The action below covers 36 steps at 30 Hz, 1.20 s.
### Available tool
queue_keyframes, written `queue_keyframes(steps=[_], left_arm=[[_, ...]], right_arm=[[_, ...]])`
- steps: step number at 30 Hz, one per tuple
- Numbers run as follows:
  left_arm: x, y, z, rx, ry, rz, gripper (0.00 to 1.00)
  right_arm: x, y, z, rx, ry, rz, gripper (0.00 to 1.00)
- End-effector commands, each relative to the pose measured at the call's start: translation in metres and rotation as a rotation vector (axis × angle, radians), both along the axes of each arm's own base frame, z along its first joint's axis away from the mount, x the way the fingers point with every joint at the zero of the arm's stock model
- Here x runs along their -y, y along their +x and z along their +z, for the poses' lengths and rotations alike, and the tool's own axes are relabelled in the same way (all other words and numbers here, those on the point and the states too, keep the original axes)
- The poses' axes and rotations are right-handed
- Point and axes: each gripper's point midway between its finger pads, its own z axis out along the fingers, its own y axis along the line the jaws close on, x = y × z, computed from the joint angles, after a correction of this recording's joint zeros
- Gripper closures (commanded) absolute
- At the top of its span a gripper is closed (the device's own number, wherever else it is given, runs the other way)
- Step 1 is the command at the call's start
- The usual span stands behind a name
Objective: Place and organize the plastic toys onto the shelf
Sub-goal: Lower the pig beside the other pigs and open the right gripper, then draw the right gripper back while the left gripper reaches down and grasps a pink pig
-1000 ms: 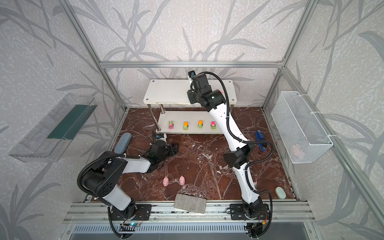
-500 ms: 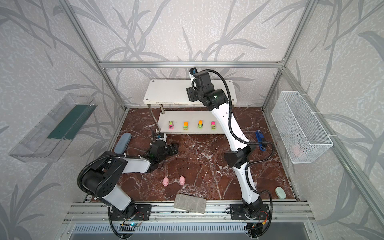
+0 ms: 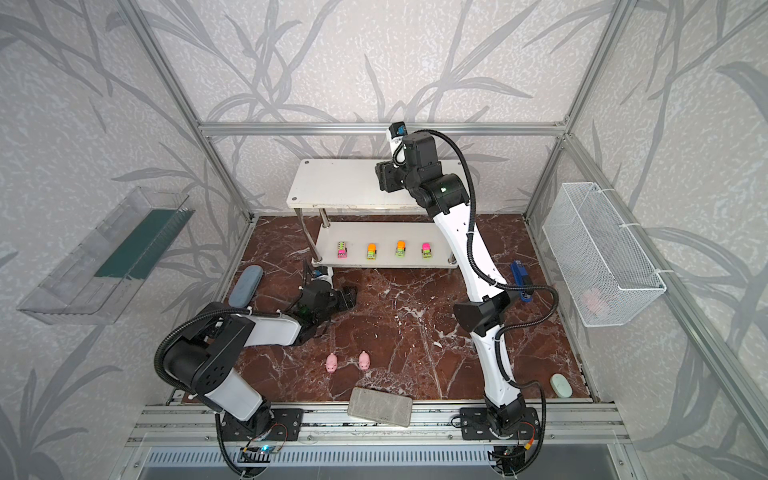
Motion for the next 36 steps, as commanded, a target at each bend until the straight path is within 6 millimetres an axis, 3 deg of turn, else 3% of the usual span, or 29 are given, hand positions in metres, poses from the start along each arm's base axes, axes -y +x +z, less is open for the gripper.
queue_keyframes(steps=[1, 5, 11, 17, 23, 29, 33, 36], left_arm=[[-0.002, 0.0, 0.0, -0.002, -0.011, 0.012, 0.24], [-0.005, -0.001, 0.002, 0.001, -0.009, 0.018, 0.24], [-0.008, -0.003, 0.01, 0.016, -0.011, 0.022, 0.24], [-0.013, -0.012, 0.022, 0.021, -0.007, 0.027, 0.24], [-0.02, -0.04, 0.023, -0.038, -0.03, 0.018, 0.24], [-0.028, -0.093, 0.031, -0.113, 0.019, -0.001, 0.24], [-0.036, -0.135, 0.033, -0.183, 0.021, 0.005, 0.24], [-0.045, -0.163, 0.03, -0.238, -0.019, 0.031, 0.25]], right_arm=[[0.003, -0.023, 0.052, 0.083, 0.106, 0.063, 0.31], [0.005, -0.037, 0.069, 0.102, 0.144, 0.104, 0.31], [0.002, -0.073, 0.095, 0.153, 0.192, 0.216, 0.3], [0.021, -0.121, 0.094, 0.24, 0.188, 0.24, 0.3], [0.045, -0.185, 0.04, 0.251, 0.175, 0.227, 0.3], [0.055, -0.241, -0.053, 0.146, 0.094, 0.238, 0.3], [0.066, -0.256, -0.12, 0.026, 0.087, 0.224, 0.3], [0.069, -0.255, -0.169, -0.055, 0.078, 0.191, 0.3]])
